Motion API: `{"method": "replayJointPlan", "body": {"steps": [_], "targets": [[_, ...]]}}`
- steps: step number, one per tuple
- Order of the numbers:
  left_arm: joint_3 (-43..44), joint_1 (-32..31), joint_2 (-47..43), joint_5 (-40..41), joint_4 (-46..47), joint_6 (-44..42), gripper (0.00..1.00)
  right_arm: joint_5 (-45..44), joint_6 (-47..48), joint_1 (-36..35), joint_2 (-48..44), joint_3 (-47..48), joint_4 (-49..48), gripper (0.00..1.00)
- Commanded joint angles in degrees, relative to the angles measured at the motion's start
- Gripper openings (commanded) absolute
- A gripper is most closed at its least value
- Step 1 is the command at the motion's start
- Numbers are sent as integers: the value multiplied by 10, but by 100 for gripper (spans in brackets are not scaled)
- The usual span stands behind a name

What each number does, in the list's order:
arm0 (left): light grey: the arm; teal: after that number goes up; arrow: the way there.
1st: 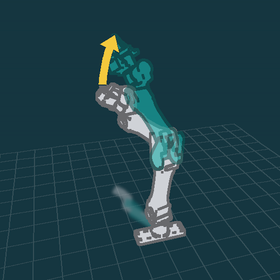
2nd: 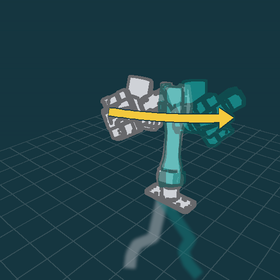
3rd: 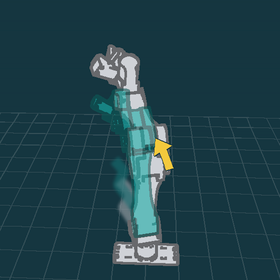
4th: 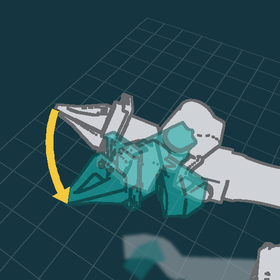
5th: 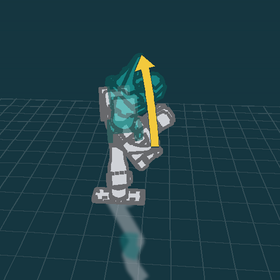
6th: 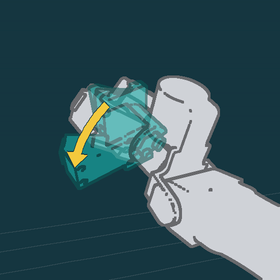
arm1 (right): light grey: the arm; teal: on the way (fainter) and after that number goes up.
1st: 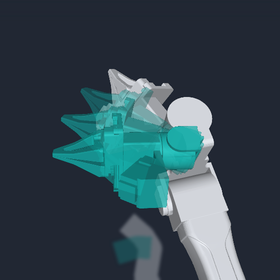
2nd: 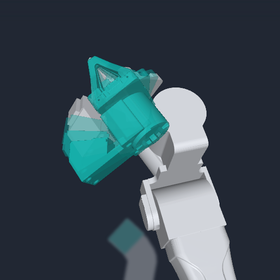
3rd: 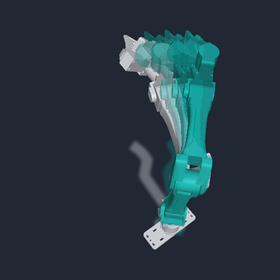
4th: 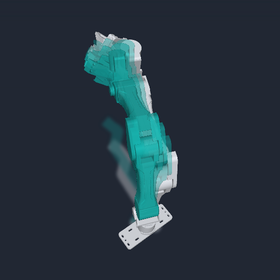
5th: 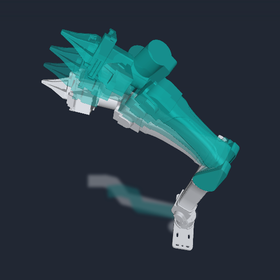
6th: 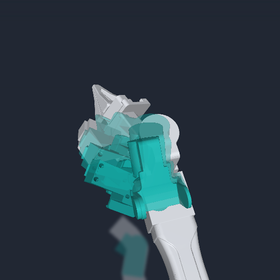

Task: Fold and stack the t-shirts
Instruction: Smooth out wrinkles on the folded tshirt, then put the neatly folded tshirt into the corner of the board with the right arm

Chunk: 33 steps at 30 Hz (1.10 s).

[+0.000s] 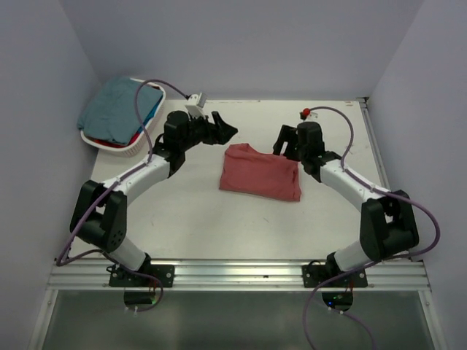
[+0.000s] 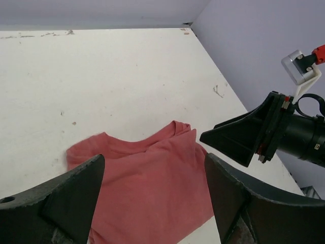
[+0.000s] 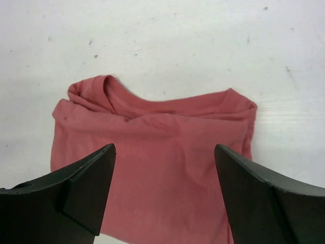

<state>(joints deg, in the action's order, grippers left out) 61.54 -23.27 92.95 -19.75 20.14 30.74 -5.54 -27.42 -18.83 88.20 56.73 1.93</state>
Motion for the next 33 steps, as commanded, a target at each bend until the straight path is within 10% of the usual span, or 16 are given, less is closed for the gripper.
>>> {"method": "replayJointPlan", "body": {"steps": [1, 26, 33], "targets": [[-32, 2, -14, 22, -77, -24, 83, -63, -6, 3, -31, -27, 76, 83], [-78, -61, -10, 78, -142, -48, 81, 211, -136, 71, 30, -237, -112, 74], [-38, -84, 38, -64, -16, -11, 69, 208, -132, 71, 35, -249, -112, 73]]}}
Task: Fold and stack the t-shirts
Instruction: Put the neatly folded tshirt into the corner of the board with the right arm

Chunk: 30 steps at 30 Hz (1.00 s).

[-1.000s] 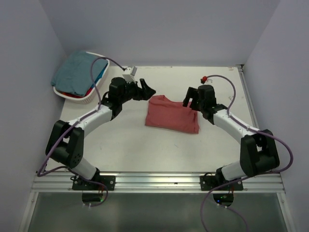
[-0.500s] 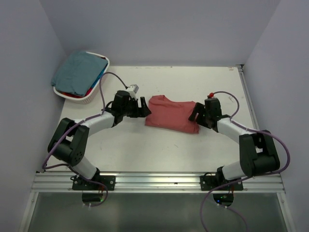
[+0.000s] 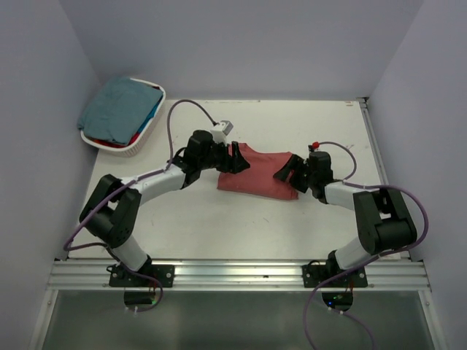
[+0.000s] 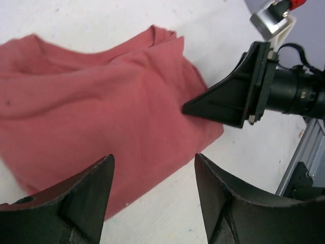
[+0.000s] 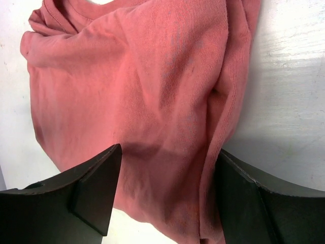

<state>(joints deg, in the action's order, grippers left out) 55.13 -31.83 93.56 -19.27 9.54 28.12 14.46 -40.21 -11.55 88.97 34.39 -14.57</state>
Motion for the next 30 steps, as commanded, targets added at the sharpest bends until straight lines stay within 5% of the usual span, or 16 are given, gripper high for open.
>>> {"method": "replayJointPlan", "body": {"steps": [1, 10, 18, 20, 26, 30], "targets": [[35, -1, 45, -73, 101, 20, 67, 7, -4, -1, 27, -25, 54, 73], [108, -5, 269, -68, 108, 58, 45, 9, 4, -2, 33, -21, 64, 73], [121, -15, 301, -9, 44, 29, 41, 47, -2, -2, 83, -14, 25, 70], [118, -14, 305, -2, 37, 24, 40, 65, -10, -1, 102, -13, 4, 63], [95, -15, 301, -7, 43, 25, 40, 122, -31, -2, 176, 1, -63, 1], [75, -14, 262, -9, 41, 19, 40, 124, -38, -2, 142, -5, -71, 0]]}}
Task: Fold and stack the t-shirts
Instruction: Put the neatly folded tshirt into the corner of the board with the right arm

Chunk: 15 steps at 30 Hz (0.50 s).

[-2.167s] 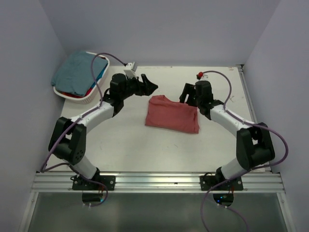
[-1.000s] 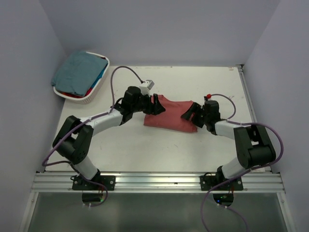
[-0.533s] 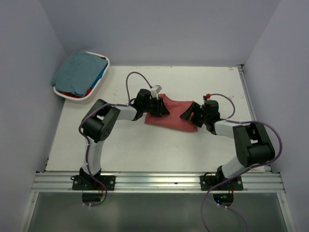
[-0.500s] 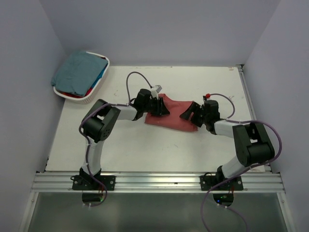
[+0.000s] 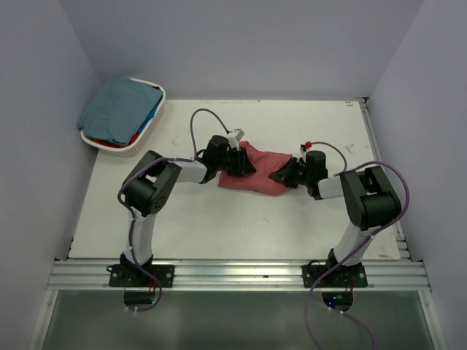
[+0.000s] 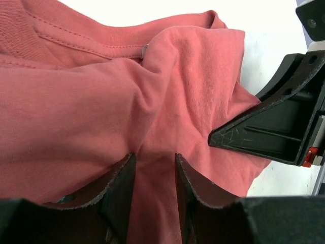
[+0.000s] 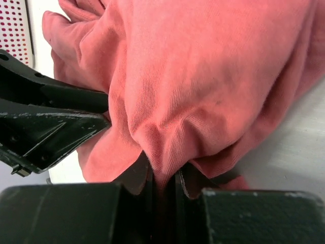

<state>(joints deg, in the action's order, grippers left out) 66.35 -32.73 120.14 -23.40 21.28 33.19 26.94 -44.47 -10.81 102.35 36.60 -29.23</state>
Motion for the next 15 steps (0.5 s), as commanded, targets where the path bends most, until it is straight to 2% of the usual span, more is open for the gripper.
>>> {"method": "replayJointPlan", "body": {"steps": [1, 3, 4, 8, 12, 15], "targets": [[-41, -4, -30, 34, -78, -31, 42, -3, 4, -9, -16, -27, 78, 0], [-51, 2, -66, 45, -84, -34, 46, -20, -2, -10, -47, -24, 94, 0], [-53, 4, -105, 51, -88, -35, 54, -29, -11, -8, -79, -24, 100, 0], [-61, 22, -204, 91, -118, -46, 68, -97, -58, 9, -148, -32, 110, 0], [-79, 56, -298, 101, -135, -49, 75, -185, -121, 44, -200, -43, 100, 0], [-100, 77, -343, 106, -147, -52, 75, -263, -168, 72, -232, -56, 90, 0]]}}
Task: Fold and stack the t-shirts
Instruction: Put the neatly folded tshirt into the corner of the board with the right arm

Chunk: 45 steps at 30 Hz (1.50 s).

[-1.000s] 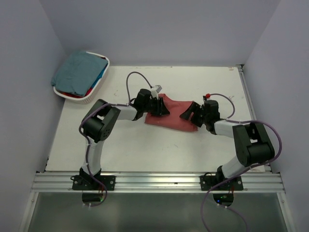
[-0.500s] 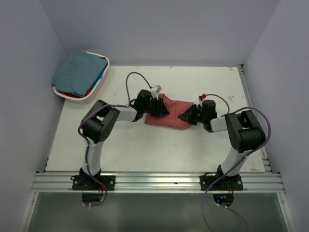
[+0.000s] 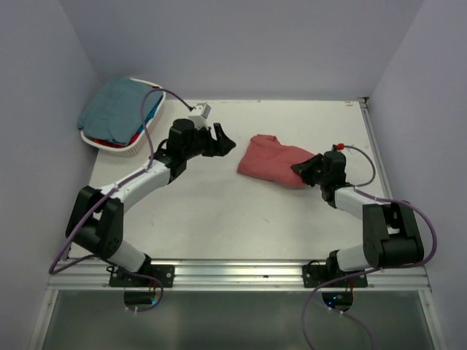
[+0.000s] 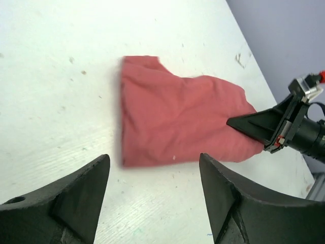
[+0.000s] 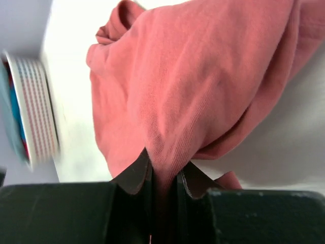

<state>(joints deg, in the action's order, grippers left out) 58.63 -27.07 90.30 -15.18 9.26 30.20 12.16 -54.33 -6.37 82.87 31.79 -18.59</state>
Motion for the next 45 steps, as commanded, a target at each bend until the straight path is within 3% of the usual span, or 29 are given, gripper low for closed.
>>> {"method": "replayJointPlan", "body": {"steps": [1, 3, 10, 15, 22, 32, 36, 45], "targets": [[-28, 23, -55, 26, -34, -22, 75, -142, -90, 35, -46, -13, -15, 0], [-46, 26, -80, 30, -42, -21, 75, -233, -122, 51, -65, -13, 17, 0], [-100, 26, -141, 33, -60, -8, 75, -410, -166, 104, -60, 26, 99, 0], [-112, 27, -168, 44, -85, -16, 75, -363, -149, 166, -9, 63, 53, 0], [-108, 28, -178, 42, -91, -22, 73, -321, -126, 211, 64, 213, 22, 0], [-95, 28, -181, 51, -124, -29, 72, -196, -145, 254, 288, 427, 9, 0], [-93, 28, -180, 56, -126, -28, 71, -169, -151, 255, 345, 449, 16, 0], [-85, 28, -162, 48, -126, -26, 71, -173, -148, 256, 371, 461, 44, 0]]}}
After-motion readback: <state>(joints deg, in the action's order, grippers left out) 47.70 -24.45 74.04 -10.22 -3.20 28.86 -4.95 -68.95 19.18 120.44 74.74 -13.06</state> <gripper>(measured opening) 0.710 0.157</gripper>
